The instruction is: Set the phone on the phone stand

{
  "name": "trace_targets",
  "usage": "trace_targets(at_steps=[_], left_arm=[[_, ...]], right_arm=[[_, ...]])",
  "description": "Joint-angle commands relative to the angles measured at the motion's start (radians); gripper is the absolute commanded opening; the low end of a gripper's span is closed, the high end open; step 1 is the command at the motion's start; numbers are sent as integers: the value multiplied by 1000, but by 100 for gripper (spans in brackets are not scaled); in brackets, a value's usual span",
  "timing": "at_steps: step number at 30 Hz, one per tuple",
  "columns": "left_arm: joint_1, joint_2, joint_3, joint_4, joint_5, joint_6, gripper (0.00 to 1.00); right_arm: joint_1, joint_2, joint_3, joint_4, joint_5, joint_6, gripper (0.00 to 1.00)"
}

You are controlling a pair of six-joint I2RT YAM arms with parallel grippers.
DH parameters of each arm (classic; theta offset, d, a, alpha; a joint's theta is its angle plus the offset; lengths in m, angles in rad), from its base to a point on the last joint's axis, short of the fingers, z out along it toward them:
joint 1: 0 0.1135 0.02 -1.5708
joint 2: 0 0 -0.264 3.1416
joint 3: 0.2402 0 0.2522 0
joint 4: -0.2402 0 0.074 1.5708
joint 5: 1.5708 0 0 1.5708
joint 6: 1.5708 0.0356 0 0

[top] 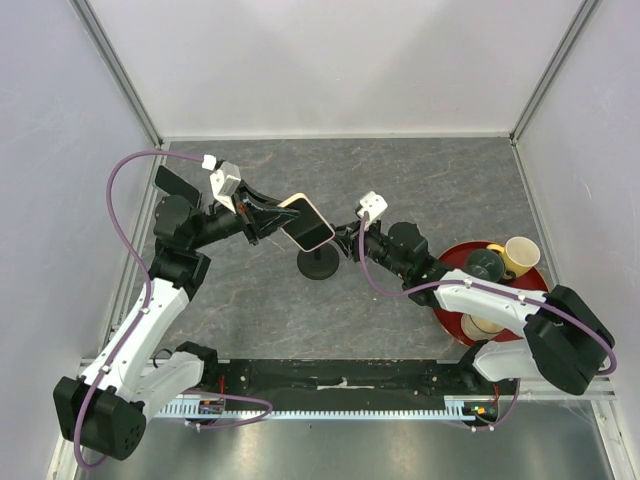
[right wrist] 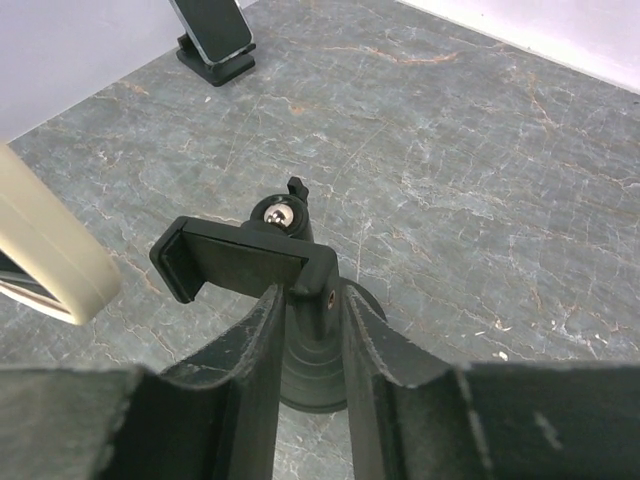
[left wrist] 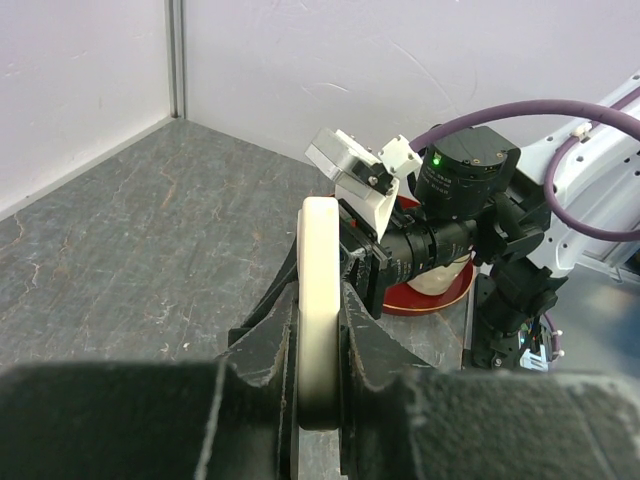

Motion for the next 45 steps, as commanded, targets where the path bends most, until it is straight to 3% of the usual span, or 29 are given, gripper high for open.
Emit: trace_targets(at_steps=[1,2,5,9,19,22,26,27,37,45], left_arm=[[4,-13,27,97,11,-33,2],[5,-11,28,99,14,-33,2],[5,-8,27,100,14,-37,2],[5,-4,27,102,16,-38,2],[5,-4,27,103,19,-38,2],[5,1,28,106,31,-40,2],[4,19,33,114,75,-31,2],[4,32,34,113,92,-24,2],[-52,78,25,59,373,209,2],[-99,239,152,-75,396,350,2]], right_arm=[[2,21,10,64,-13,11,30],[0,25,17,60,-12,10,22],[0,41,27,49,-15,4,18],[0,38,22,43,-21,2,32],[0,47,25,43,-19,2,31],[2,55,34,41,-13,-1,23],[2,75,66,30,-2,-15,0],[0,78,74,21,-2,-21,0],[-93,153,191,-131,-390,-90,0],[-150,226,300,-290,-643,-188,0]])
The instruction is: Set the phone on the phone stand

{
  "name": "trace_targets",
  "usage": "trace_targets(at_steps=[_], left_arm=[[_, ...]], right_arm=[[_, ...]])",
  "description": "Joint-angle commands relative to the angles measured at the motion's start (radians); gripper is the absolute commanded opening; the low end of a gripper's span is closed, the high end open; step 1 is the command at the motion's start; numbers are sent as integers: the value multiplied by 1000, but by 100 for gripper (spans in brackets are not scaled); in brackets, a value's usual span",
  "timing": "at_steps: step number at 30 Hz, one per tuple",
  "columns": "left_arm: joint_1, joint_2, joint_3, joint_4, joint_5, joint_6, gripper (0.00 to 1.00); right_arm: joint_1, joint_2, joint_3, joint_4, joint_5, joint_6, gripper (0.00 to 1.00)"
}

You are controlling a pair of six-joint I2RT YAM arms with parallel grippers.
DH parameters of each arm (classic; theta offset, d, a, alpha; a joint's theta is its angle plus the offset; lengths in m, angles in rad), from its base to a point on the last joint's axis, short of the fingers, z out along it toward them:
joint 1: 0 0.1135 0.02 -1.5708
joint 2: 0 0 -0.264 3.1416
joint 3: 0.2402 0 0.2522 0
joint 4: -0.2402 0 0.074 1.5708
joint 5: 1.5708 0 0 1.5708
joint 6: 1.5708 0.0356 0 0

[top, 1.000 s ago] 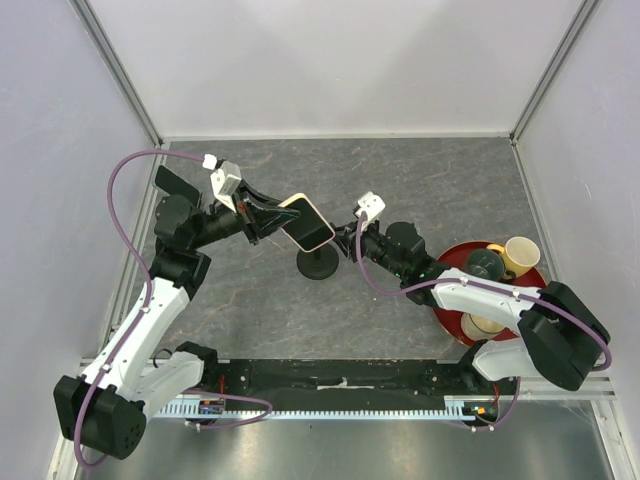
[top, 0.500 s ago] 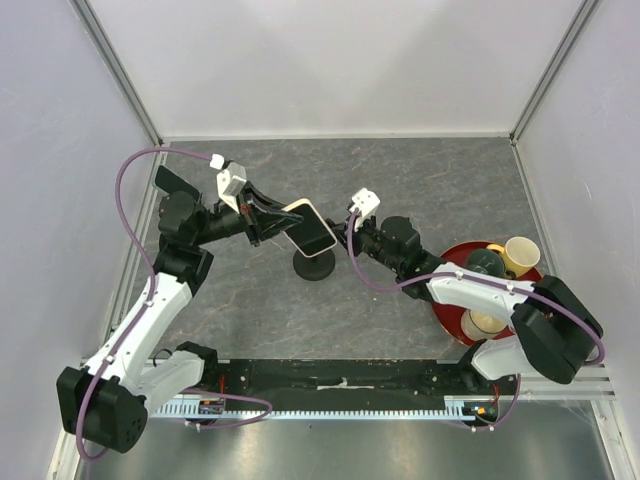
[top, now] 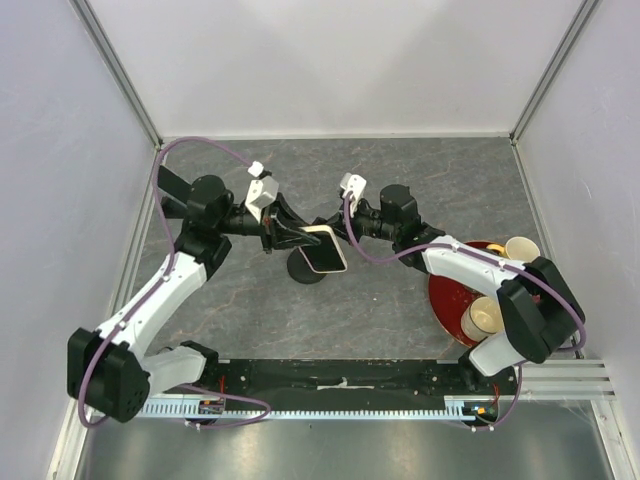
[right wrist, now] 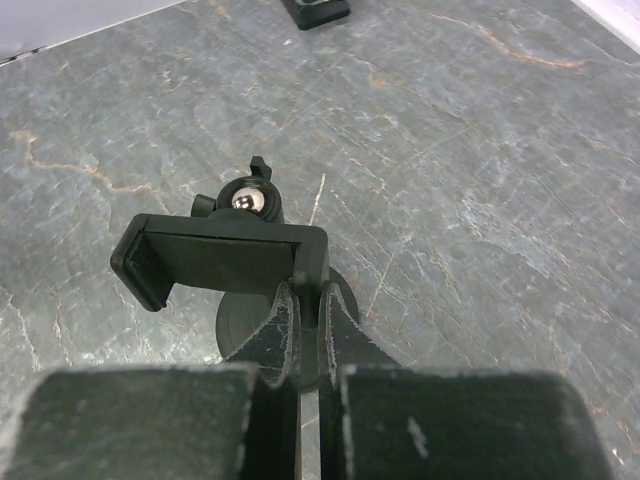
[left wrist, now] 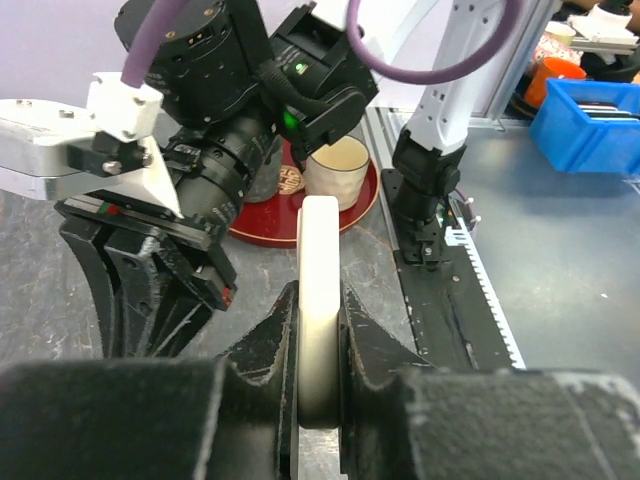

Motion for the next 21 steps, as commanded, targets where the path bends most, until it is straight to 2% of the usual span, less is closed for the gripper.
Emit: trace_targets(at_steps=[1,4,8,9,18,21], left_arm=[[-17,80,101,-26,26,158,2],[-32,157,147,-24,33,191,2],[-29,264,239,-130,69,300,2],[-29,273,253,-176,78,320,2],[-5,286,245,-213,67,408,2],[-3,286,238,-268,44,490,2]], right_arm=[[-3,34,56,-100,-213,-22,0],[-5,42,64,-111,-228,-29,0],[-6,46,67,-117,-242,-38,0],[-6,46,69,-120,-242,-36,0],[-11,60,72,-123,-252,-41,0],[-13,60,72,-123,-256,-41,0]])
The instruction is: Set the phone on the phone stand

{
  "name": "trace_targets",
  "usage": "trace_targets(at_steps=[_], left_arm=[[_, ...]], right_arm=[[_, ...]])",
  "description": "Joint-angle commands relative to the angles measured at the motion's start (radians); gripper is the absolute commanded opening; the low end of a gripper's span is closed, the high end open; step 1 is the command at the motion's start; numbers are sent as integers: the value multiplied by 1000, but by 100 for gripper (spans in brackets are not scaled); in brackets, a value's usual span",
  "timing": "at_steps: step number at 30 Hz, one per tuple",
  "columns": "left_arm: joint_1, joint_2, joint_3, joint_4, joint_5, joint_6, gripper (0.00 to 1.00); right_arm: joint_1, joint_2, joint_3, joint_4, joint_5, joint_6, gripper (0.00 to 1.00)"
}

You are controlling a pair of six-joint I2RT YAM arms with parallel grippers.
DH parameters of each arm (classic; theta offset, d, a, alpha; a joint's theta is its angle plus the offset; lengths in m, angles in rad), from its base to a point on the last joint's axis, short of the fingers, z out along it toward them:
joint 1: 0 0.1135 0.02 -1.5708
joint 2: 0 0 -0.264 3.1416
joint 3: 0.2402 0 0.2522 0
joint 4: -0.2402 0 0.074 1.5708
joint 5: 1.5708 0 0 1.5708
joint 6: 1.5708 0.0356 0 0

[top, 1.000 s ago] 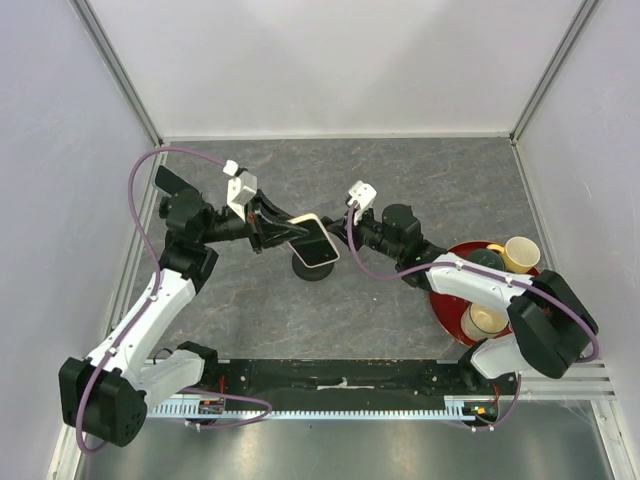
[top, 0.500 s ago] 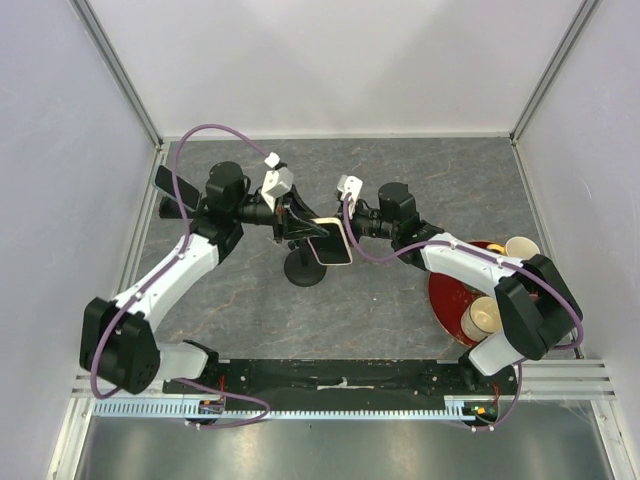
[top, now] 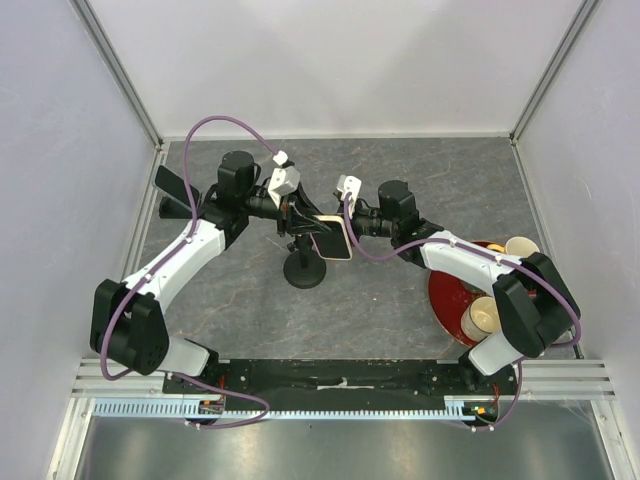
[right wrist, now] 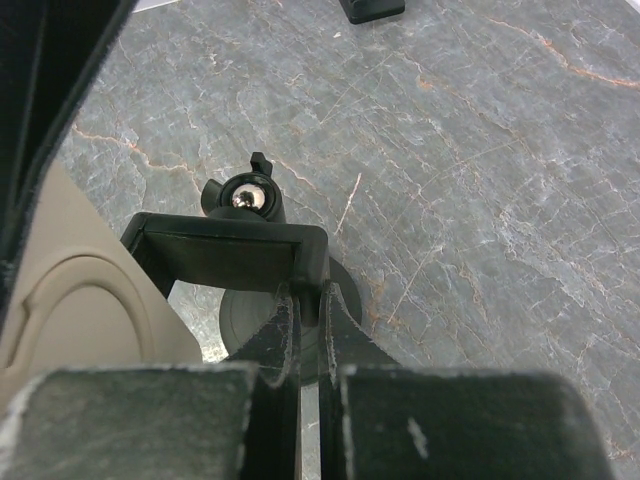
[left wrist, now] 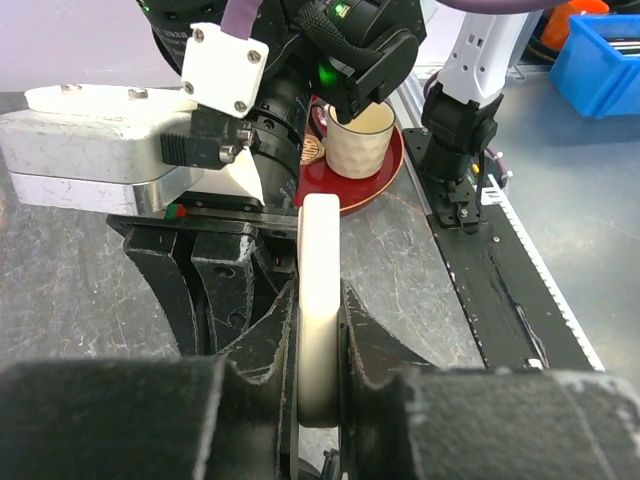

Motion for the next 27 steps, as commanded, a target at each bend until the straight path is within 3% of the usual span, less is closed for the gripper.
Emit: trace_targets(at_steps=[1,8,14,19,22,25,26,27], left_arm=[[15,-4,27,-79,-20,171,2],[24,-52,-28,-70,-81,230,2],[24,-95,-123,49,-143,201,2],[24,-154,-172,88,-253,149,2],[12,-236,-235,94,-409,78,2],[-54,-357,-313,77,-748,11,2],[-79,-383,-329,69,-970,-44,2],[-102,-404,-340,51,-1065,-64,2]], right_arm=[[9,16,21,-69,-90,24,0],[6,7,10,-57,-78,26,0],[5,8,4,-43,-80,36,0],[5,-12,-25,27,15,91,0],[11,-41,-92,223,169,194,0],[41,-99,-217,439,329,285,0],[54,-116,-279,481,458,303,0],[95,-133,-301,512,532,326,0]])
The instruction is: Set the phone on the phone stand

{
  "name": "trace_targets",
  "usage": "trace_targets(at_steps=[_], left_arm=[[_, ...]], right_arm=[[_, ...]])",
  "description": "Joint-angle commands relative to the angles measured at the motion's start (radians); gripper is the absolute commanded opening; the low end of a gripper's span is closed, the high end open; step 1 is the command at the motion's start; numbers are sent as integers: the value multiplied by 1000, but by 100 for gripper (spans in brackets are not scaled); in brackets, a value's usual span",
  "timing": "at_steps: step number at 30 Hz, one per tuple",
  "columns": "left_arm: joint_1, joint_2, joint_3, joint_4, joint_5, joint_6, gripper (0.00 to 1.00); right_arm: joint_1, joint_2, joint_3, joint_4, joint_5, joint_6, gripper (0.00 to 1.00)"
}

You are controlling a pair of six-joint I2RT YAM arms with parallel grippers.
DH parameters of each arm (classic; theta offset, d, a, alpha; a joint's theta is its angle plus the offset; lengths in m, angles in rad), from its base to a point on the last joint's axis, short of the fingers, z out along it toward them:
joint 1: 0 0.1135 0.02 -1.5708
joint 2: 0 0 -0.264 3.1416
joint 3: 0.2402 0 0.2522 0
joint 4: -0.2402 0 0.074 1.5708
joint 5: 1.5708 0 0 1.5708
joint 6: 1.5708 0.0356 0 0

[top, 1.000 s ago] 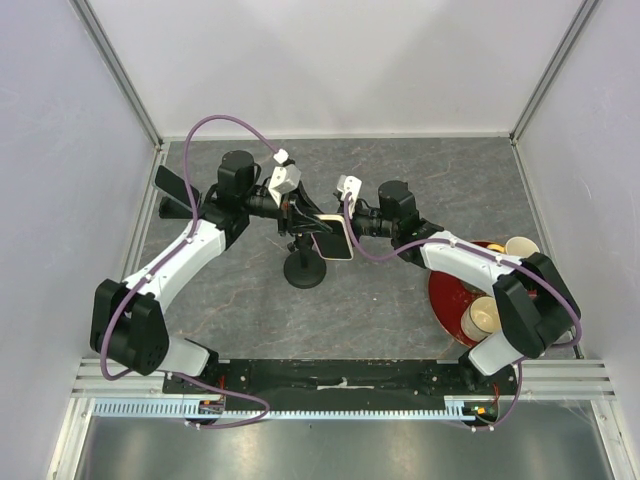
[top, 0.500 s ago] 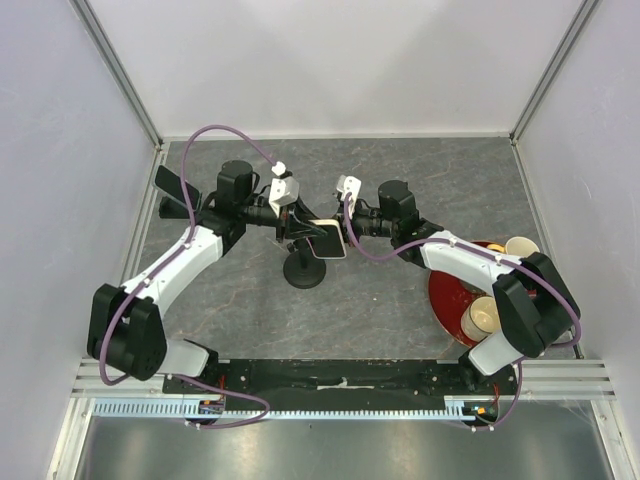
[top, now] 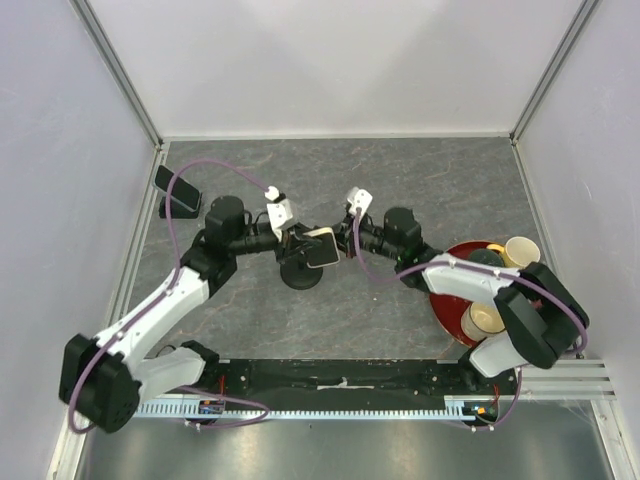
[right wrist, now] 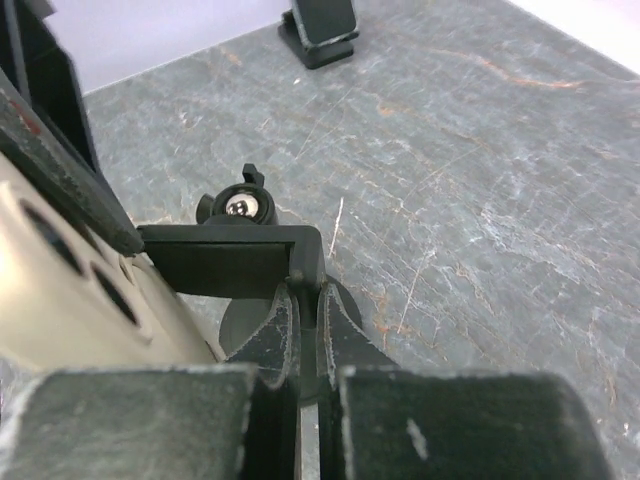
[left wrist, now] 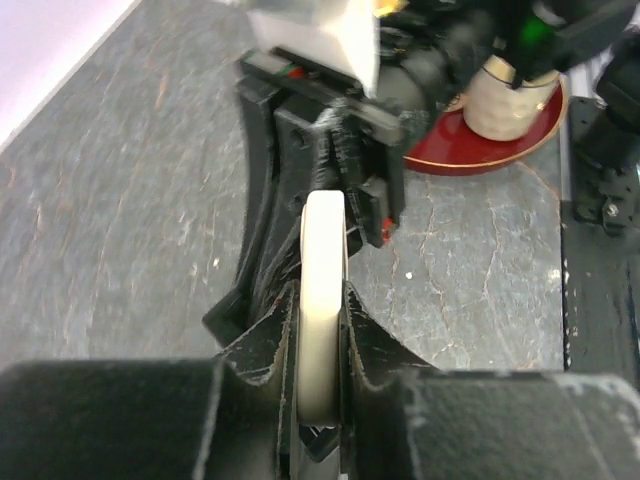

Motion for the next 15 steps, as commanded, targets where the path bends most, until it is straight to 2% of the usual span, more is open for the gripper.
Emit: trace_targets(at_steps=[1,2,4,5,6,8,10,11,12,15], left_arm=[[-112,-147,-44,-22,-724,-154,2],[-147,-155,-41,-44,-947,-183,2],[-254,-147,-34,-72,-1166,-203,2],[-281,-134,-26,-86,-1335,-228,2],[-299,-115,1,-112,-1407,-245,2],[-315,-53,28,-199,-1601,-324,2],[-315,-26,-1,-181,-1670,-354,2],[-315,-14,-24,-93,-1667,-352,2],[-315,-6,-41,-74,-1674,-360,2],[-315,73,12,-101,-1760,-412,2]], right_arm=[[80,-123,-150,265,430,179,0],[146,-142,-185,290,583,177,0],[217,-182,-216,345,740,183,0],[248,-191,-236,354,799,177,0],[321,-199,-236,353,954,168,0],[378,-191,-229,374,1047,99,0],[430,-173,-229,411,1106,64,0],[447,-164,-225,427,1121,62,0],[476,-153,-222,440,1123,57,0],[561,-107,-192,474,1186,5,0]])
